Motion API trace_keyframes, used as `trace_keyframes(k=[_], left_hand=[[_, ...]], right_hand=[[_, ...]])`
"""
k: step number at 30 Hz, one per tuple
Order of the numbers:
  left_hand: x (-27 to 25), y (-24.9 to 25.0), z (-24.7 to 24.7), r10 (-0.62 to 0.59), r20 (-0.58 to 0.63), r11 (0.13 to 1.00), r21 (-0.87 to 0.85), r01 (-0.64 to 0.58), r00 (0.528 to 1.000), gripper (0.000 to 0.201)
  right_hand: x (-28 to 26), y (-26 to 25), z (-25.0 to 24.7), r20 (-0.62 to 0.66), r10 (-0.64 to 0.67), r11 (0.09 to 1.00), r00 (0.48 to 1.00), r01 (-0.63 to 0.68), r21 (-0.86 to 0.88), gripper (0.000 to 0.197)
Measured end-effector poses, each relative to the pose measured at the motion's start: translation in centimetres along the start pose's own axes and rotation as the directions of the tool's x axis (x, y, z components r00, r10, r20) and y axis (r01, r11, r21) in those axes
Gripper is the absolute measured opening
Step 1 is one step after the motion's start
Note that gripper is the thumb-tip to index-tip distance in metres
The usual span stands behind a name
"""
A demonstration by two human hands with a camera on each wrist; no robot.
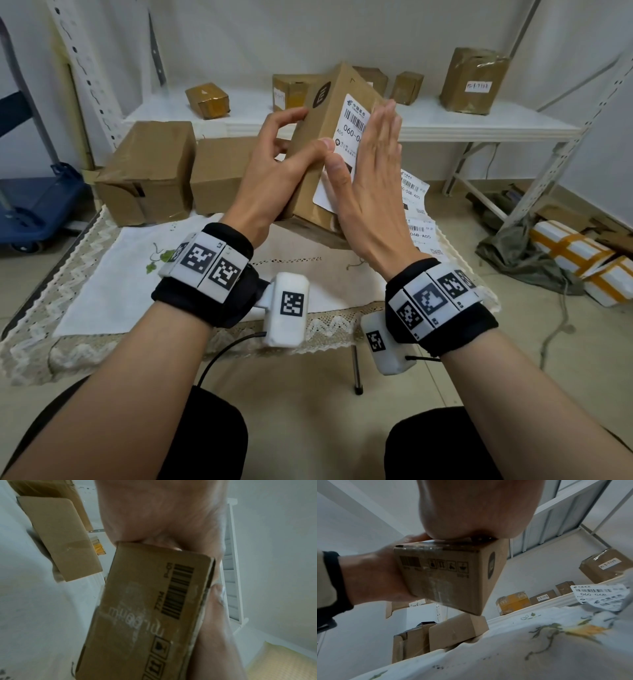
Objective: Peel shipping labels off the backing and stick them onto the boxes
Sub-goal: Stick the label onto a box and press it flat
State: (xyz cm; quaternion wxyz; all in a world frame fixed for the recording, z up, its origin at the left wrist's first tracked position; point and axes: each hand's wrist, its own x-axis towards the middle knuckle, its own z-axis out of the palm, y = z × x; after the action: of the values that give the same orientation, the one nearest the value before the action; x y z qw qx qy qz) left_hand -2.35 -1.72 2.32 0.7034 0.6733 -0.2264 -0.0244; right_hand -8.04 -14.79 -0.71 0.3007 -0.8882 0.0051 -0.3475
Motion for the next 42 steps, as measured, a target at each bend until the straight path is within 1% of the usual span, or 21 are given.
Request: trace_keyframes(k=[3, 5, 8, 11, 15, 17, 21, 23, 27, 30, 34, 37, 39, 42], left_hand=[[0.1, 0.1, -0.5, -0.01, -0.017, 1.0, -0.02, 0.009, 1.0, 0.055], [0.1, 0.2, -0.7, -0.017, -0.023, 1.0, -0.02, 0.016, 1.0, 0.057], [0.1, 0.2, -0.8, -0.027, -0.021, 0.999, -0.022, 0.027, 0.999, 0.055], [0.1, 0.1, -0.7, -0.024, -0.01, 1.0, 0.015, 0.024, 1.0, 0.054], [-0.1, -0.2, -0.1, -0.014, 0.016, 0.999, 0.043, 0.013, 1.0, 0.053], [-0.2, -0.2, 0.2, -0.007, 0.016, 0.999, 0.038, 0.006, 1.0, 0.053], [0.0, -0.2, 0.6, 0.011, -0.052, 0.999, -0.03, -0.012, 0.999, 0.055], [0.1, -0.1, 0.4, -0.004, -0.093, 0.996, -0.091, -0.005, 0.996, 0.057], [0.3, 0.1, -0.3, -0.036, -0.155, 0.983, -0.186, 0.007, 0.987, 0.058], [0.2, 0.0, -0.5, -0.045, -0.169, 0.981, -0.194, 0.012, 0.985, 0.059], [0.2, -0.1, -0.6, -0.069, -0.205, 0.982, -0.187, 0.03, 0.976, 0.057], [0.3, 0.2, -1.1, -0.104, -0.215, 0.971, -0.235, 0.052, 0.971, 0.054], [0.2, 0.3, -1.2, -0.108, -0.19, 0.975, -0.213, 0.066, 0.976, 0.053], [-0.1, 0.3, -0.9, -0.099, -0.13, 0.985, -0.153, 0.079, 0.987, 0.053]], right_hand=[[0.2, 0.4, -0.1, 0.011, 0.015, 1.0, 1.0, -0.015, 0.003, 0.094], [0.3, 0.9, -0.1, 0.02, 0.043, 0.999, 0.999, -0.043, 0.005, 0.094], [0.5, 1.6, -0.4, 0.034, 0.092, 0.996, 0.995, -0.092, 0.004, 0.093], [0.8, 1.8, -1.0, 0.018, 0.13, 0.991, 0.991, -0.13, 0.028, 0.093], [1.0, 1.1, -1.6, -0.02, 0.079, 0.996, 0.997, -0.078, 0.054, 0.093], [0.6, 0.6, -1.2, -0.002, 0.051, 0.998, 0.999, -0.05, 0.041, 0.092], [-0.1, 0.3, 0.1, 0.055, 0.022, 1.0, 0.998, -0.023, 0.012, 0.092], [0.0, 0.4, 0.6, 0.076, 0.018, 1.0, 0.997, -0.018, 0.003, 0.09], [-0.1, 0.6, 1.1, 0.105, -0.003, 1.0, 0.994, 0.004, -0.007, 0.081], [-0.1, 0.6, 1.2, 0.137, 0.002, 1.0, 0.991, -0.003, 0.007, 0.08], [-0.3, 0.8, 1.1, 0.193, 0.015, 1.0, 0.981, -0.017, 0.008, 0.086], [-0.1, 0.9, 0.6, 0.16, 0.054, 0.997, 0.986, -0.062, 0.044, 0.084], [0.2, 0.9, 0.0, 0.109, 0.079, 0.994, 0.991, -0.087, 0.072, 0.085], [0.6, 1.0, -0.7, 0.056, 0.08, 0.993, 0.995, -0.084, 0.077, 0.093]])
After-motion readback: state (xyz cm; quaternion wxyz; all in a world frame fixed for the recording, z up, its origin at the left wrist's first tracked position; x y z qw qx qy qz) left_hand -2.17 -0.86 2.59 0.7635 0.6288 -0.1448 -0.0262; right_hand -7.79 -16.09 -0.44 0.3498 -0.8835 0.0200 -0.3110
